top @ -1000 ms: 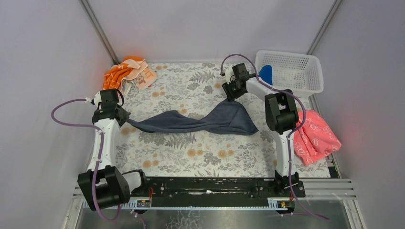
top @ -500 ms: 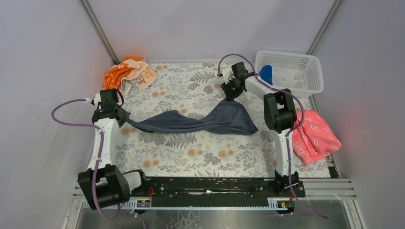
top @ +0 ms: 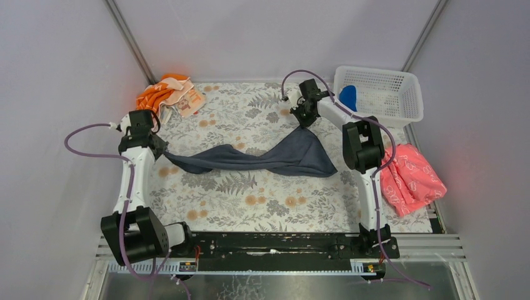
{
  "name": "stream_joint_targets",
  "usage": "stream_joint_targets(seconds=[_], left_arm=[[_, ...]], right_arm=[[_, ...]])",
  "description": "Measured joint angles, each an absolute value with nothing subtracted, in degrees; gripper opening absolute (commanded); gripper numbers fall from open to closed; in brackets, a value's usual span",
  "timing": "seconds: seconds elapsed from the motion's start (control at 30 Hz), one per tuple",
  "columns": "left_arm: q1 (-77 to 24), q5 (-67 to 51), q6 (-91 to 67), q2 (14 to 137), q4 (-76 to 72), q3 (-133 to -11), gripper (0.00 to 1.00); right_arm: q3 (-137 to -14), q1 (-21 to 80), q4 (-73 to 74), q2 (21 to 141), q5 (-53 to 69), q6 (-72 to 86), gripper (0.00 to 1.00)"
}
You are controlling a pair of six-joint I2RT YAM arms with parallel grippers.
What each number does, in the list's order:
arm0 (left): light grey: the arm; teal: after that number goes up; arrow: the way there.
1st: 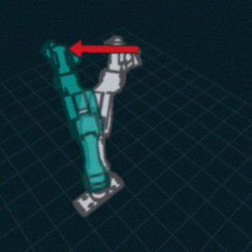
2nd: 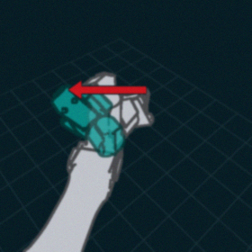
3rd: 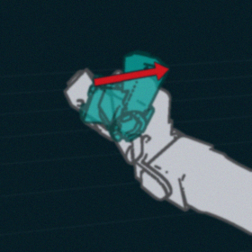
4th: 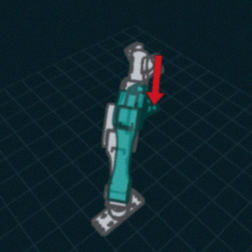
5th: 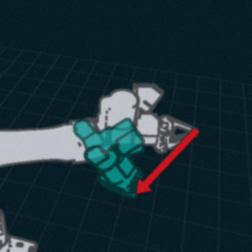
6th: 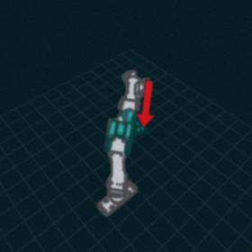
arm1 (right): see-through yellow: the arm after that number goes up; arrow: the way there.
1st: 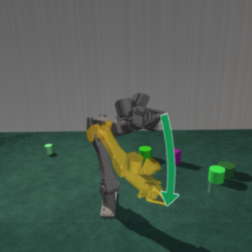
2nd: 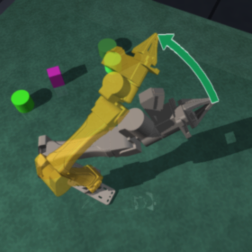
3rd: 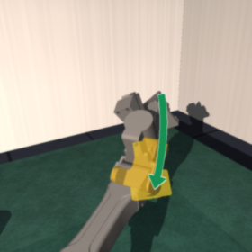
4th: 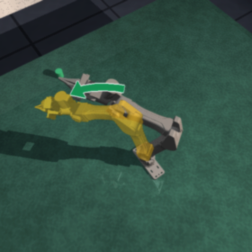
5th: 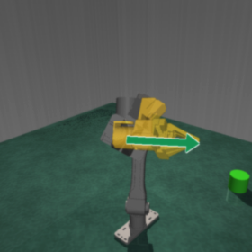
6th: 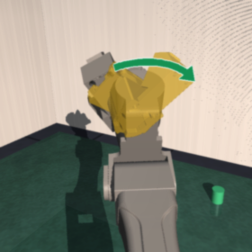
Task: Roll the towels
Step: Flatten out the towel at the center of the board.
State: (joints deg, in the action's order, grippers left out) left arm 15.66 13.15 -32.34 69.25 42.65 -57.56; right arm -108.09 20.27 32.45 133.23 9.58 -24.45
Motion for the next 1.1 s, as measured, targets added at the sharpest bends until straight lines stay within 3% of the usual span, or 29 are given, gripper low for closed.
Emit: stream_joint_targets(seconds=[0.2,0.23,0.57,0.9,1.1], left_arm=[[16.51,13.67,-33.41,73.23,42.96,-68.25,0.02],[17.15,13.72,-34.15,74.63,42.48,-73.89,0.02],[18.33,13.06,-35.81,79.11,45.84,-90.45,0.03],[18.55,17.52,-36.01,61.89,50.00,-91.44,0.07],[18.70,22.15,-35.99,52.47,51.31,-90.83,0.08]], right_arm=[[-107.79,18.50,30.44,127.87,2.39,-23.00,0.00],[-107.09,16.71,28.27,119.55,-0.45,-22.20,0.00],[-99.85,15.31,21.78,95.04,-3.99,-22.00,0.00],[-76.86,15.38,19.00,68.45,-1.48,-19.86,0.00],[-69.52,15.38,16.62,55.90,-0.25,-17.82,0.00]])
